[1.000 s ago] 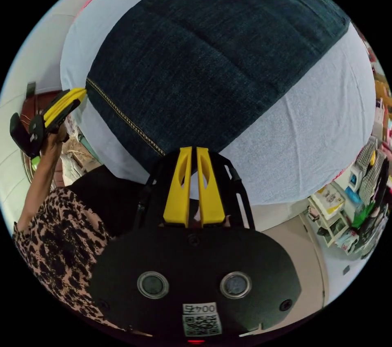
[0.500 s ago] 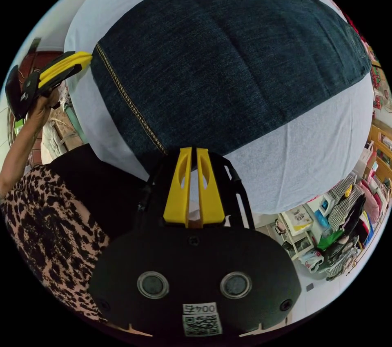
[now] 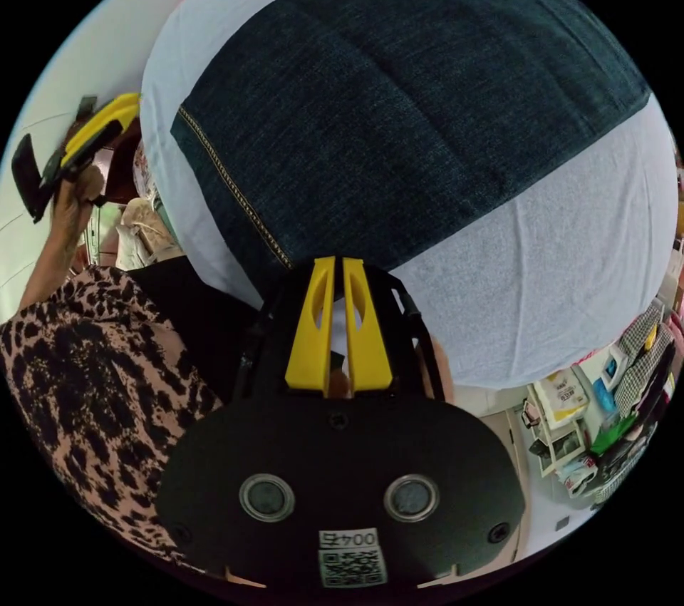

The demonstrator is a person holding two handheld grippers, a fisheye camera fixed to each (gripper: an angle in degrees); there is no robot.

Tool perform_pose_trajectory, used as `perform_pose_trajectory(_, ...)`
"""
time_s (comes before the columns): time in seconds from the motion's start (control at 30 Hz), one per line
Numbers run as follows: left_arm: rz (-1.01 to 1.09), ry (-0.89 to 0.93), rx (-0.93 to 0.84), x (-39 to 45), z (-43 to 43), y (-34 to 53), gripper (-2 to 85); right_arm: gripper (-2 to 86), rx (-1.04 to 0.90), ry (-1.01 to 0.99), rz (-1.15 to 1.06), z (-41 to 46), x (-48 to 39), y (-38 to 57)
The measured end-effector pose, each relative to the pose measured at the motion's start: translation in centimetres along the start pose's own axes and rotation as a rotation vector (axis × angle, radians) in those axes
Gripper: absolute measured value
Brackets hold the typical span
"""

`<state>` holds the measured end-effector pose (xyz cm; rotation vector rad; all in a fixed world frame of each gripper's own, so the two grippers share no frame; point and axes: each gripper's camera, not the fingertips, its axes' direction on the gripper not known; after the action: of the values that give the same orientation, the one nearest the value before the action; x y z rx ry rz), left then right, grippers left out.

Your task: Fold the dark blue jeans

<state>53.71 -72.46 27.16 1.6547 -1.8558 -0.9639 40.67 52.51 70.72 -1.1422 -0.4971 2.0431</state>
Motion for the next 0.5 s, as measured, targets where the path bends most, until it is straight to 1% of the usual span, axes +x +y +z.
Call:
perform_pose_trajectory(0.07, 0.038, 0.038, -0.014, 0.6, 1.8, -2.8, 6.6, 1.1, 0.016, 0.009, 0.025, -0.8, -0.1, 0.8)
perform_pose_trajectory(0.17, 0.09, 0.096, -0.05, 2.1, 5.5, -6.6, 4.7, 0.9, 0.037, -0.035, 0.059, -2.2, 0.7, 2.1)
perform_pose_trajectory(0.27, 0.174, 0.107, -0.113, 4.3, 10.1, -9.9, 3.3, 0.5, 0.083, -0.169, 0.077, -3.4, 2.6, 3.8)
perform_pose_trajectory(0.33, 0.234, 0.096, -0.16, 5.6, 12.8, -11.5, 2.7, 0.1, 0.125, -0.357, 0.092, -4.1, 5.0, 5.3)
perform_pose_trajectory(0.37, 0.269, 0.085, -0.202, 6.3, 14.5, -12.2, 2.4, -0.1, 0.138, -0.417, 0.086, -4.4, 5.6, 5.7)
perform_pose_trajectory(0.4, 0.285, 0.083, -0.221, 6.7, 15.3, -12.5, 2.3, -0.3, 0.213, -0.504, 0.091, -5.5, 7.0, 6.7)
perform_pose_trajectory(0.43, 0.312, 0.081, -0.254, 7.3, 16.8, -12.8, 2.1, -0.4, 0.324, -0.532, 0.134, -7.2, 8.6, 8.0)
perform_pose_trajectory(0.47, 0.315, 0.069, -0.247, 7.6, 17.6, -13.0, 1.9, -0.4, 0.38, -0.526, 0.161, -8.3, 9.5, 8.7)
perform_pose_trajectory(0.5, 0.317, 0.063, -0.239, 7.7, 17.9, -13.0, 1.8, -0.5, 0.501, -0.48, 0.207, -10.9, 11.1, 10.1)
